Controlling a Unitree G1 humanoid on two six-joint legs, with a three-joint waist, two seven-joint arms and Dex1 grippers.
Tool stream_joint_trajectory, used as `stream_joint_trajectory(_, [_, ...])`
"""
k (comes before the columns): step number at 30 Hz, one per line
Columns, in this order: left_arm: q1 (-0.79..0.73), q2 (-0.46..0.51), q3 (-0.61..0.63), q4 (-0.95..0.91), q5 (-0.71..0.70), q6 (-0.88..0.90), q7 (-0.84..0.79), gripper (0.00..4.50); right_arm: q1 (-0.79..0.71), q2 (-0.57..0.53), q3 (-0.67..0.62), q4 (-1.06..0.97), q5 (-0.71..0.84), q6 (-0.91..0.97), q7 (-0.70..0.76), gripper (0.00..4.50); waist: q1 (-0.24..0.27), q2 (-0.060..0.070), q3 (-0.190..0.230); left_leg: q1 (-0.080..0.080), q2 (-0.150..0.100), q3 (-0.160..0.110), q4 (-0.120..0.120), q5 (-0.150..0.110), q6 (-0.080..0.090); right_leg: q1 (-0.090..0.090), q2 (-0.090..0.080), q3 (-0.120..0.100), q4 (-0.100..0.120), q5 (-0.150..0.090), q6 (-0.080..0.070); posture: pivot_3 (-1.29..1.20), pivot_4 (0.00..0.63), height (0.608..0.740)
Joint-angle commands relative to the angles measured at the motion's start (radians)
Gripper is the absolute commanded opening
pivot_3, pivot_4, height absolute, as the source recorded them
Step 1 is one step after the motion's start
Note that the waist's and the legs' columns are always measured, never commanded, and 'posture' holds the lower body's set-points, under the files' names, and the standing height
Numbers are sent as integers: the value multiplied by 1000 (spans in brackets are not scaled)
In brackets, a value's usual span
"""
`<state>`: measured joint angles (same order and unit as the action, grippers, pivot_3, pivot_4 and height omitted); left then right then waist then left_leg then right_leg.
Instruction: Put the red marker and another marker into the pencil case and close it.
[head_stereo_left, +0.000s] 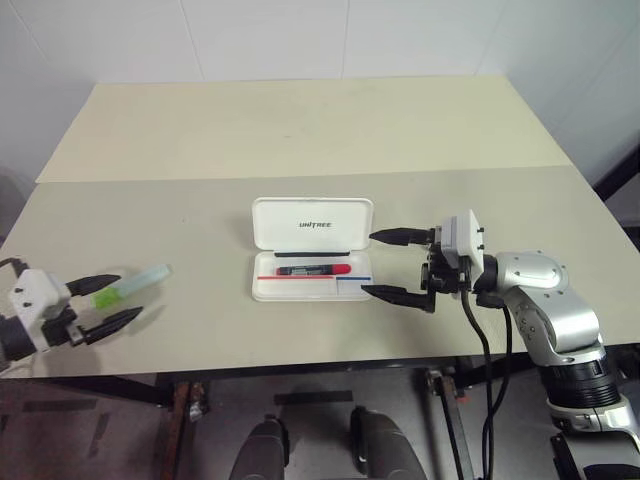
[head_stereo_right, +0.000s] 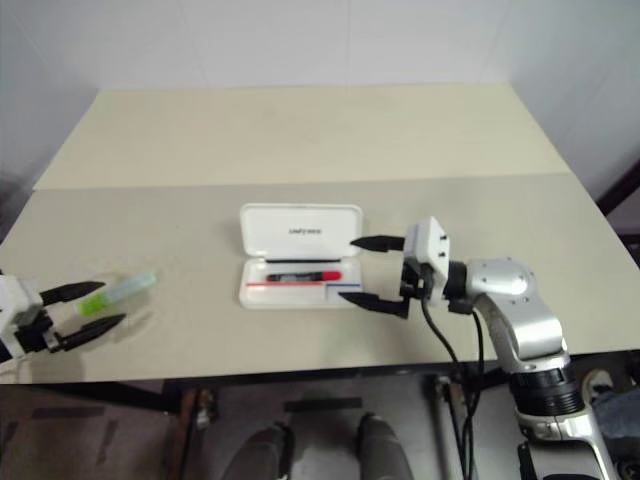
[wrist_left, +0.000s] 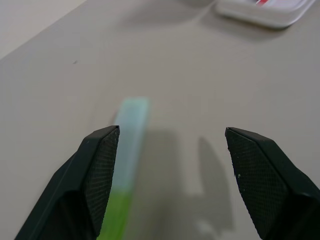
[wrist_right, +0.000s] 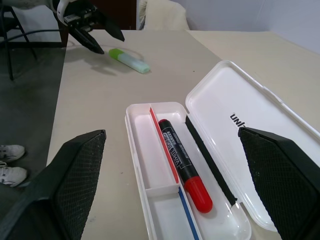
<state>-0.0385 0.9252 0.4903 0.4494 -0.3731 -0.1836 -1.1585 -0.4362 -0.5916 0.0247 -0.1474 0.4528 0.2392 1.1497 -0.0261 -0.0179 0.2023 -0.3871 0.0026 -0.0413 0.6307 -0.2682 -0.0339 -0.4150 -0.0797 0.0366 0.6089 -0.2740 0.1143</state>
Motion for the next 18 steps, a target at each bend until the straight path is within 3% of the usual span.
stream_joint_trajectory(1, [-57,68,19,146,24,-63,-14,3599,0,-5,-22,-8,8,-23,-4,4475,0,-1,0,0,0,0,0,0,0,0,0,0,0,0,0,0,150,740])
stream_joint_trajectory(11, [-307,98,-121,473,114,-107,-75,3599,-13,6,-12,13,6,-35,-9,4475,-2,-1,0,-1,-3,0,0,0,0,0,2,-1,1,0,1,0,150,740])
stream_joint_trajectory(18, [-479,57,-238,656,198,-85,-85,3599,34,-23,-37,-35,15,-35,-12,4475,0,-1,-1,-1,-3,1,2,0,0,0,3,-1,4,0,2,0,150,740])
